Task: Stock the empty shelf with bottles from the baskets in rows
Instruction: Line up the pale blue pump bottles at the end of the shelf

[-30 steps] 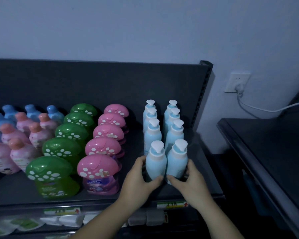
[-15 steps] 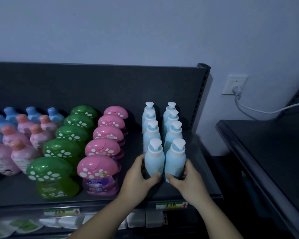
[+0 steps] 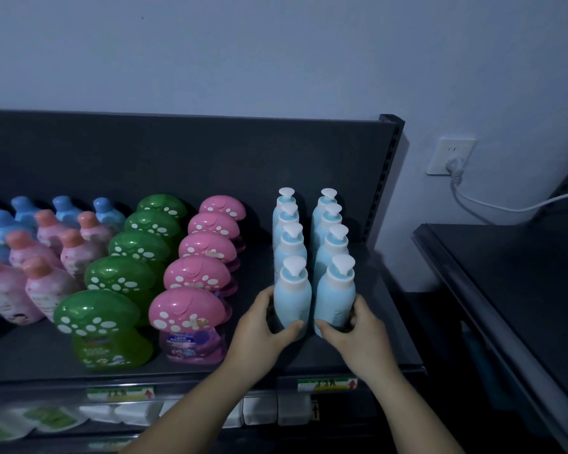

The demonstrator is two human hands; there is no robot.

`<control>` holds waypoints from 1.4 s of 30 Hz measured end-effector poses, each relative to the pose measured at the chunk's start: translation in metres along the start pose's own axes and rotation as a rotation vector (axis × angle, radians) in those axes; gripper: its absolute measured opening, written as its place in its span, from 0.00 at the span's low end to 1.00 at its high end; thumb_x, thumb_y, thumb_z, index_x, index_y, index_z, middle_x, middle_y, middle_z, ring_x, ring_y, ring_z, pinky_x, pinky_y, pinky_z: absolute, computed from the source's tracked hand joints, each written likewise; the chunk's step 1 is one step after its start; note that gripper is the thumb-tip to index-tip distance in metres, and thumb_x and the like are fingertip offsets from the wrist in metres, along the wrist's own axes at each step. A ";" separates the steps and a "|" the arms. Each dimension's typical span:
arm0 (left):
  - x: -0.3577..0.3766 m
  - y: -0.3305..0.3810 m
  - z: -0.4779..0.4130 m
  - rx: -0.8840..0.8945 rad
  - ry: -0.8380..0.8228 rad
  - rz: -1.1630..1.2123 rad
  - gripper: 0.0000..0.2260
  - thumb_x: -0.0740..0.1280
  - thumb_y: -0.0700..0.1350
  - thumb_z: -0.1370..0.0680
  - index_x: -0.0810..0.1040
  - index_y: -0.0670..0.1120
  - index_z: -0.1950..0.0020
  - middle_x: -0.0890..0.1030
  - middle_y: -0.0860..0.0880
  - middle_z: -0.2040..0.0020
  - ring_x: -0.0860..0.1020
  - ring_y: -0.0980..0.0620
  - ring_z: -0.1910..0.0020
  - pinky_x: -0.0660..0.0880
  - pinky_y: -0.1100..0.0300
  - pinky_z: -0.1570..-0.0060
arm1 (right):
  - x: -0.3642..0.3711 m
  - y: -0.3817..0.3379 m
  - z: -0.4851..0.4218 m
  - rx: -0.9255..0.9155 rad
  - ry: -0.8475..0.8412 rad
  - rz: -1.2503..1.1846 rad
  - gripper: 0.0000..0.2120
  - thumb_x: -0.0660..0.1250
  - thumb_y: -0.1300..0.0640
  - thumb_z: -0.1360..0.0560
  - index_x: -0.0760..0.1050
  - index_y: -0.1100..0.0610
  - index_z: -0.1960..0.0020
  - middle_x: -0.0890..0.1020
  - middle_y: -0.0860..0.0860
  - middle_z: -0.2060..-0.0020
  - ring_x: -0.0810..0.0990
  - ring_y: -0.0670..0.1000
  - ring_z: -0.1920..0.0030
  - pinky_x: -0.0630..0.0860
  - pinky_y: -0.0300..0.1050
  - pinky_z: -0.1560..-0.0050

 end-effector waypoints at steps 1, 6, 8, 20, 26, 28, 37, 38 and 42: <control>0.000 0.000 0.000 0.000 -0.006 0.006 0.27 0.76 0.42 0.28 0.70 0.55 0.34 0.76 0.68 0.43 0.73 0.74 0.43 0.68 0.78 0.49 | 0.000 0.001 0.000 0.005 -0.006 -0.005 0.29 0.78 0.48 0.33 0.70 0.41 0.36 0.81 0.38 0.48 0.80 0.38 0.48 0.79 0.39 0.49; -0.002 -0.001 -0.003 -0.009 -0.040 0.000 0.27 0.75 0.41 0.27 0.69 0.56 0.33 0.76 0.67 0.43 0.73 0.75 0.44 0.67 0.79 0.49 | 0.001 0.003 -0.004 0.026 -0.027 -0.023 0.30 0.78 0.48 0.34 0.71 0.42 0.35 0.82 0.39 0.48 0.80 0.38 0.48 0.80 0.41 0.48; -0.002 -0.002 -0.004 -0.006 -0.042 -0.010 0.27 0.75 0.42 0.27 0.69 0.54 0.32 0.76 0.67 0.42 0.72 0.75 0.43 0.67 0.79 0.49 | 0.002 0.003 -0.006 0.028 -0.038 -0.033 0.30 0.78 0.48 0.35 0.71 0.42 0.36 0.82 0.39 0.48 0.80 0.38 0.48 0.80 0.41 0.48; 0.000 -0.012 -0.005 -0.034 -0.067 -0.021 0.26 0.75 0.44 0.27 0.69 0.54 0.31 0.77 0.64 0.39 0.74 0.71 0.41 0.71 0.72 0.43 | -0.004 0.010 -0.017 0.057 -0.168 -0.064 0.28 0.77 0.51 0.36 0.73 0.43 0.38 0.83 0.40 0.48 0.81 0.39 0.47 0.79 0.45 0.44; 0.006 -0.022 -0.002 -0.098 -0.104 -0.045 0.25 0.74 0.49 0.27 0.68 0.59 0.33 0.78 0.62 0.39 0.76 0.64 0.39 0.74 0.56 0.36 | -0.009 0.012 -0.015 0.058 -0.179 -0.056 0.26 0.78 0.53 0.35 0.74 0.43 0.39 0.84 0.40 0.49 0.82 0.40 0.48 0.79 0.43 0.45; 0.005 -0.024 -0.003 -0.109 -0.122 -0.058 0.26 0.73 0.50 0.27 0.68 0.58 0.32 0.78 0.61 0.38 0.76 0.64 0.39 0.74 0.54 0.36 | -0.008 0.011 -0.015 0.064 -0.192 -0.054 0.26 0.78 0.54 0.34 0.74 0.44 0.39 0.84 0.40 0.49 0.81 0.39 0.48 0.78 0.42 0.45; 0.001 -0.023 0.003 -0.118 -0.158 -0.130 0.29 0.70 0.46 0.24 0.62 0.51 0.26 0.74 0.55 0.32 0.72 0.58 0.33 0.70 0.55 0.32 | -0.013 0.011 -0.016 0.118 -0.257 -0.055 0.31 0.79 0.51 0.35 0.73 0.45 0.35 0.81 0.41 0.41 0.77 0.43 0.38 0.72 0.48 0.34; 0.000 -0.024 0.006 -0.121 -0.168 -0.144 0.29 0.69 0.45 0.23 0.61 0.51 0.25 0.73 0.54 0.31 0.71 0.57 0.32 0.69 0.55 0.31 | -0.013 0.011 -0.013 0.122 -0.249 -0.051 0.31 0.79 0.53 0.35 0.73 0.46 0.35 0.81 0.42 0.41 0.77 0.43 0.38 0.72 0.47 0.34; -0.003 -0.020 0.014 -0.089 -0.232 -0.212 0.30 0.64 0.38 0.23 0.56 0.49 0.23 0.66 0.54 0.27 0.66 0.60 0.31 0.60 0.74 0.34 | -0.020 0.006 0.000 0.148 -0.195 -0.005 0.29 0.76 0.64 0.31 0.70 0.48 0.35 0.79 0.42 0.43 0.77 0.43 0.40 0.71 0.41 0.38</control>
Point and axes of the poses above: each hand's wrist, its own z-axis away from the middle knuckle, its own x-axis out of the palm, y = z × x, the point moved 3 cm from there along -z, towards the middle knuckle
